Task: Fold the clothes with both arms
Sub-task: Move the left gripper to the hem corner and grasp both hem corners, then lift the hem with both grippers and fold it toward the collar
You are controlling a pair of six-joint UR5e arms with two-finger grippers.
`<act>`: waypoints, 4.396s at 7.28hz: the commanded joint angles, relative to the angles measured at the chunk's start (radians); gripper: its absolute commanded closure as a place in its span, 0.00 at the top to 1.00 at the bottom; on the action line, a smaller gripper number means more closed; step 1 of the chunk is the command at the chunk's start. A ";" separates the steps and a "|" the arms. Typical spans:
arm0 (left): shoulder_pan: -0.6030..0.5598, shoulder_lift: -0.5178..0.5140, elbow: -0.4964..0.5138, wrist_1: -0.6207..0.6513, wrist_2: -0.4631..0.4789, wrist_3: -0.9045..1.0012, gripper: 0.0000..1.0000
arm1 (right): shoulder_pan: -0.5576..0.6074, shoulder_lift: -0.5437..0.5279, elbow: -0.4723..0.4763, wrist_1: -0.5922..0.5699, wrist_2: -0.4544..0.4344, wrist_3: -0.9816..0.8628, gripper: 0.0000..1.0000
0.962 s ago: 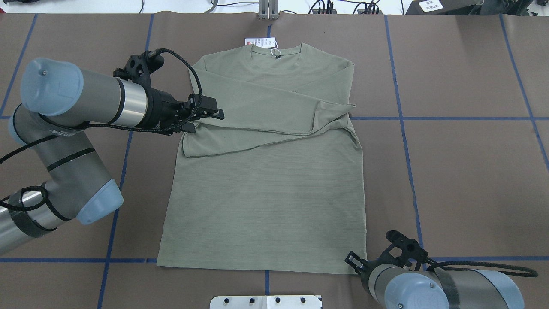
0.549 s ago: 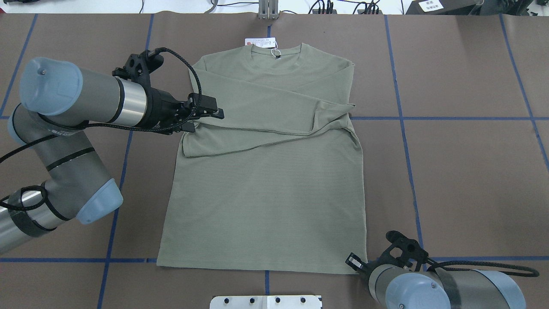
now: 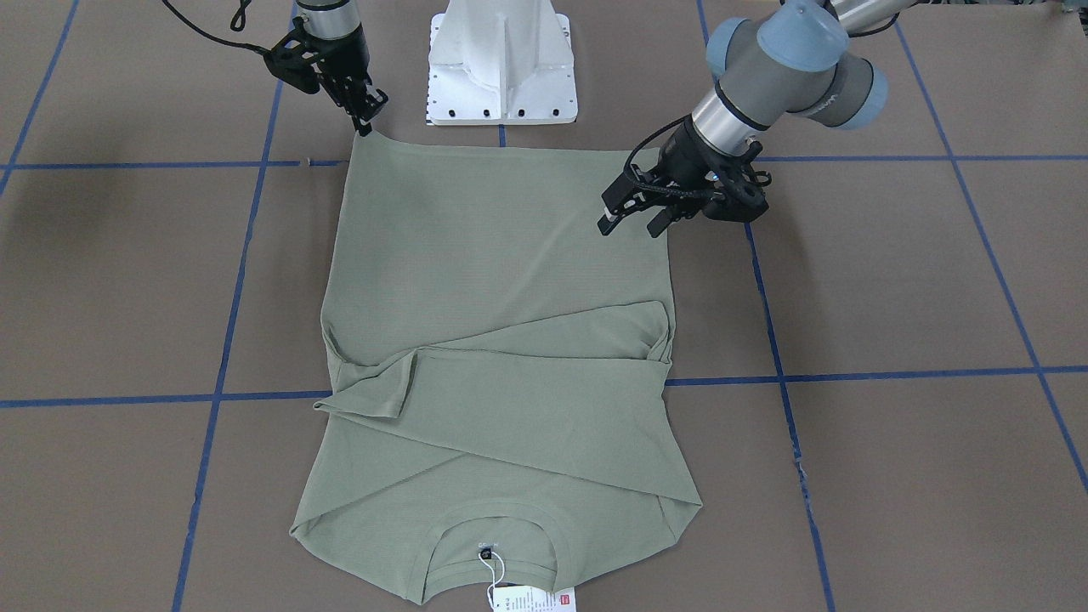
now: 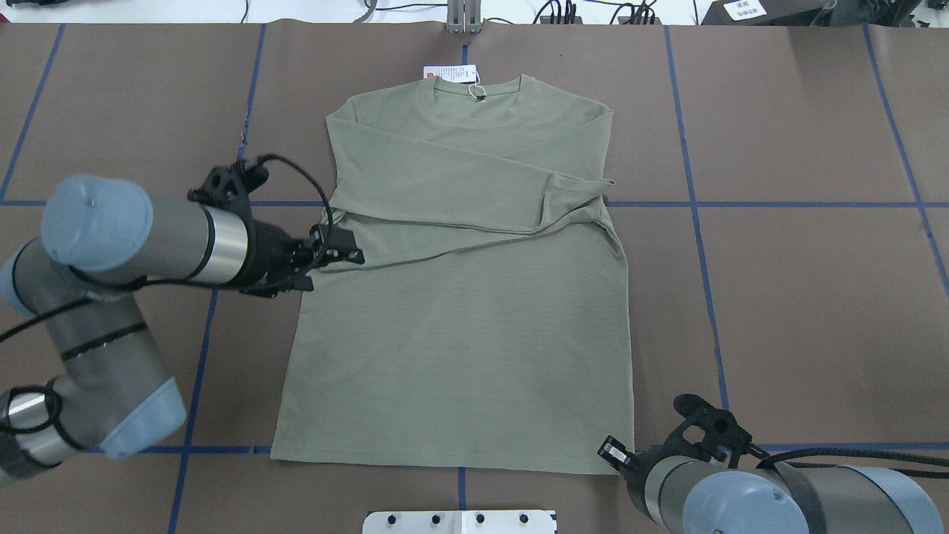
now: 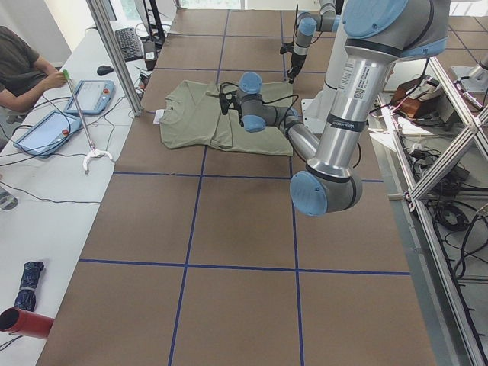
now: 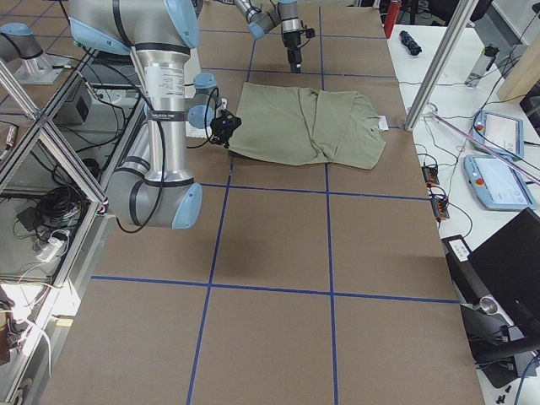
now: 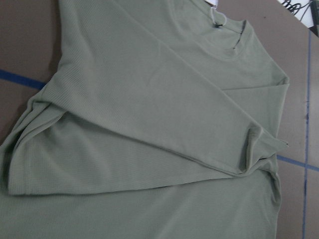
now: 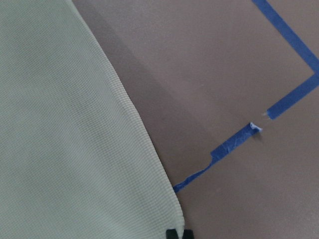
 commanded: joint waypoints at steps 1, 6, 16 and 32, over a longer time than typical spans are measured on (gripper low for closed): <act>0.148 0.154 -0.098 0.050 0.118 -0.018 0.96 | 0.001 0.001 0.006 -0.004 0.000 -0.001 0.00; 0.395 0.242 -0.217 0.280 0.282 -0.171 0.83 | -0.001 0.006 0.006 -0.004 0.000 -0.001 0.00; 0.401 0.236 -0.192 0.280 0.279 -0.171 0.00 | -0.002 0.006 0.009 -0.004 0.002 -0.001 0.00; -0.139 -0.122 -0.015 0.342 0.164 0.144 0.00 | 0.706 0.365 -0.339 -0.079 0.341 -0.673 0.00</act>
